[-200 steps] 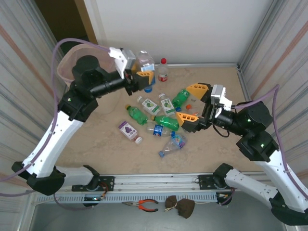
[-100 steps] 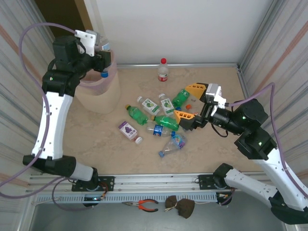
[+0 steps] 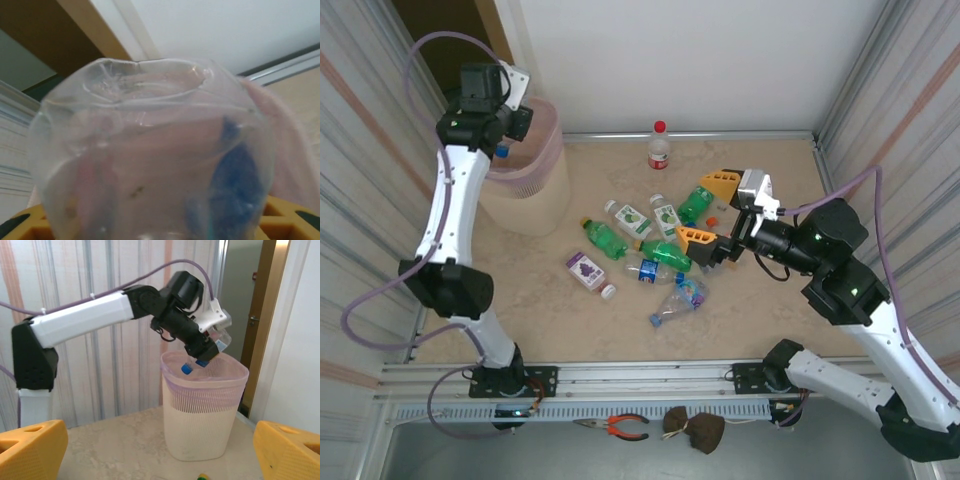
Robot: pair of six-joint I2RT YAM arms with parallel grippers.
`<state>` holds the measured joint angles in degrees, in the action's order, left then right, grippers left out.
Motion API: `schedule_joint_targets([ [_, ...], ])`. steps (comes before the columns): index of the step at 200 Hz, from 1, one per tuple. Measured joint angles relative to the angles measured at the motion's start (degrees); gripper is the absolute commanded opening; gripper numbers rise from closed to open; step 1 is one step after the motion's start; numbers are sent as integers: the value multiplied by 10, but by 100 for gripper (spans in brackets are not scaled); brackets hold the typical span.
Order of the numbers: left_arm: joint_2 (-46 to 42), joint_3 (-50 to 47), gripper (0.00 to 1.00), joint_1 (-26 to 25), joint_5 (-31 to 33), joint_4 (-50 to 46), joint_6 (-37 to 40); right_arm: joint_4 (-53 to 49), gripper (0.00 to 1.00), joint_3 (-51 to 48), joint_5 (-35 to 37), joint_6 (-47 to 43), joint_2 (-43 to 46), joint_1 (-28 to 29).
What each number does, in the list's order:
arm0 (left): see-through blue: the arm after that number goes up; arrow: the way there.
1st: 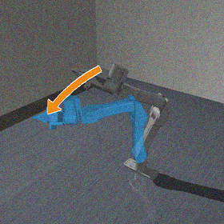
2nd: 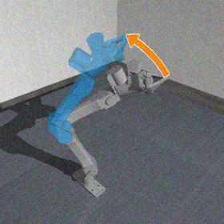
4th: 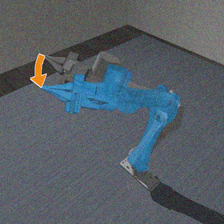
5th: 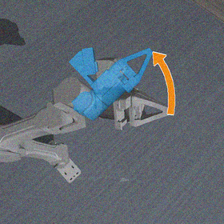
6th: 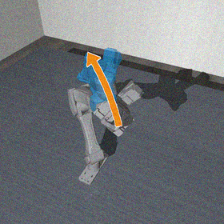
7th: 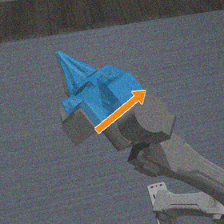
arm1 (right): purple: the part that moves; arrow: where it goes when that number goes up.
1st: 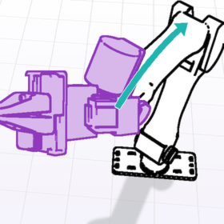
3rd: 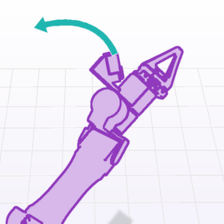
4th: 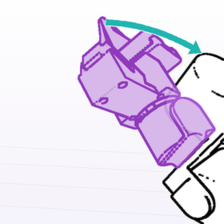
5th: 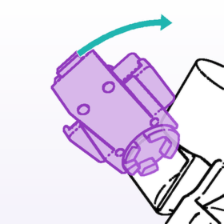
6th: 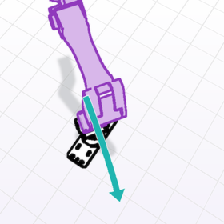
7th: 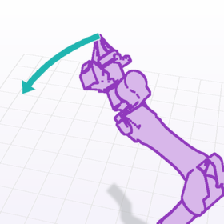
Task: Put the plastic bottles in the bin
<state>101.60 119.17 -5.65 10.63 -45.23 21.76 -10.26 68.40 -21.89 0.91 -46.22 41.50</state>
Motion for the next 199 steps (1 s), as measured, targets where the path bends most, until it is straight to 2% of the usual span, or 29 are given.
schedule_joint_targets([
  [72,101,2,51,39,75,-20,42,-3,95,1,-2,-1,-11,-4],
  [97,127,8,55,56,76,-36,44,-4,94,1,-4,-1,-14,-4],
  [139,184,47,55,73,74,-76,45,-4,94,1,-5,-1,-14,-5],
  [199,253,65,58,87,19,-144,34,-4,94,1,-6,-1,-14,-7],
])
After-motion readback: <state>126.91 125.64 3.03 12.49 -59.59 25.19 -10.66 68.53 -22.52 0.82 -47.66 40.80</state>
